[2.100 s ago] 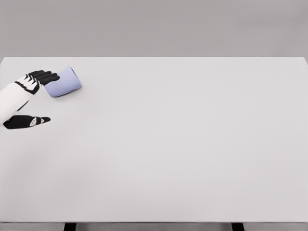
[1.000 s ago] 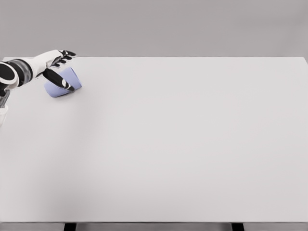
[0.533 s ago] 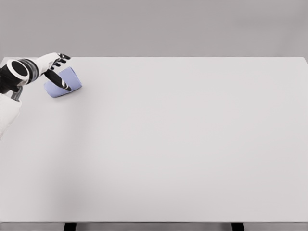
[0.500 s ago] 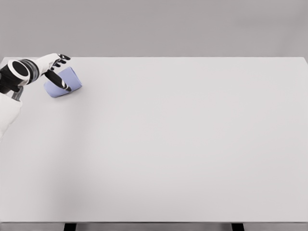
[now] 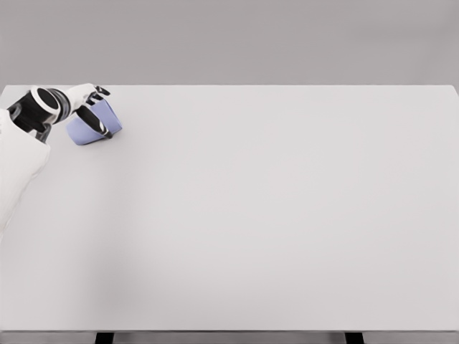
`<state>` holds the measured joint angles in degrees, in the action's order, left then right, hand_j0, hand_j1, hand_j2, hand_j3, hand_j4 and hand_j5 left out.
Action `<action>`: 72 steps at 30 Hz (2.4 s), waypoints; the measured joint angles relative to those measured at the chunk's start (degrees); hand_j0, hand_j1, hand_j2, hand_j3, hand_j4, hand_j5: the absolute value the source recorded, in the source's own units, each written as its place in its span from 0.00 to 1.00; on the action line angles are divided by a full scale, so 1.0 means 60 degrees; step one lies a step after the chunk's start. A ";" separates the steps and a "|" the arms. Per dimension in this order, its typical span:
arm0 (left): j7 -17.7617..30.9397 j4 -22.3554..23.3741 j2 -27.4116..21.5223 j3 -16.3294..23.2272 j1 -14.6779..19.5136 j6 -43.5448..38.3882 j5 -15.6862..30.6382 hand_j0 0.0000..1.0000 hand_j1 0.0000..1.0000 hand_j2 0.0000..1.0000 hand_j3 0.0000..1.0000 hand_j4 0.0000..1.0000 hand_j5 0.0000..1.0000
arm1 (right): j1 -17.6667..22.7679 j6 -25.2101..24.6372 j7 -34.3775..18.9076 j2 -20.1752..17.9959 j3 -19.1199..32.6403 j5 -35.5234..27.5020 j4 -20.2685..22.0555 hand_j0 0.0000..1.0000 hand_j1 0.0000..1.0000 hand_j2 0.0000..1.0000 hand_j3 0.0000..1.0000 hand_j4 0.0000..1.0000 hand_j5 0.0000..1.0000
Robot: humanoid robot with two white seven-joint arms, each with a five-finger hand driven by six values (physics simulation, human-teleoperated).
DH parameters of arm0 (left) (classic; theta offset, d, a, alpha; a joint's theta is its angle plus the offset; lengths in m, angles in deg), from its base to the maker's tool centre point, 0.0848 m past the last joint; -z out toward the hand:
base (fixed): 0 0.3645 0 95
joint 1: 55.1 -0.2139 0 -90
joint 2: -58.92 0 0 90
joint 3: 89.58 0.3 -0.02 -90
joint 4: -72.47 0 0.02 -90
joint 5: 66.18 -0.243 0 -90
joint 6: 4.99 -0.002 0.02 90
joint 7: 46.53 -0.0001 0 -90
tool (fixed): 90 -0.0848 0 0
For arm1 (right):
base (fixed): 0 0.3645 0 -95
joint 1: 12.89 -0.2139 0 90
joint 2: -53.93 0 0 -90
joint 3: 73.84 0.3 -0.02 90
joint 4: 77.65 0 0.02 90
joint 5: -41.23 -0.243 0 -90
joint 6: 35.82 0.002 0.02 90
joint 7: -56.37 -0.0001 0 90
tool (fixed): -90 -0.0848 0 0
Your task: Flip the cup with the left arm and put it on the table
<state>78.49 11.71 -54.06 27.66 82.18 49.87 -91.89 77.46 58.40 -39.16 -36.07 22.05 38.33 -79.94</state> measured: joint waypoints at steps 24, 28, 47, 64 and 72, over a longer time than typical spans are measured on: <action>-0.0004 0.0660 0.0083 -0.0001 0.0117 0.0006 0.0066 0.56 0.56 0.56 0.56 0.56 0.56 | 0.0000 0.0000 0.0000 0.0000 0.0000 0.0000 0.0000 1.00 1.00 1.00 1.00 1.00 1.00; 0.0002 0.0643 0.0033 -0.0081 0.0132 0.0000 0.0168 0.45 0.45 0.45 0.45 0.45 0.45 | 0.0000 0.0000 0.0000 0.0000 0.0000 0.0000 0.0000 1.00 1.00 1.00 1.00 1.00 1.00; 0.0014 0.0180 -0.1825 -0.0753 -0.1142 0.7189 0.4391 0.39 0.39 0.39 0.39 0.39 0.39 | 0.0000 0.0000 0.0000 0.0000 0.0000 0.0000 0.0000 1.00 1.00 1.00 1.00 1.00 1.00; 0.0006 0.2212 -0.1799 -0.1406 -0.2768 1.1661 0.8542 0.40 0.40 0.40 0.40 0.40 0.40 | 0.0000 0.0000 0.0000 0.0000 0.0000 0.0000 0.0000 1.00 1.00 1.00 1.00 1.00 1.00; 0.0003 0.2241 -0.1754 -0.1408 -0.3530 1.1704 0.9992 0.41 0.41 0.41 0.41 0.41 0.41 | 0.0000 0.0000 0.0000 0.0000 0.0000 0.0000 0.0000 1.00 1.00 1.00 1.00 1.00 1.00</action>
<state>78.51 25.15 -64.58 19.21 61.00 120.09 -31.94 77.46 58.40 -39.16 -36.07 22.05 38.33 -79.94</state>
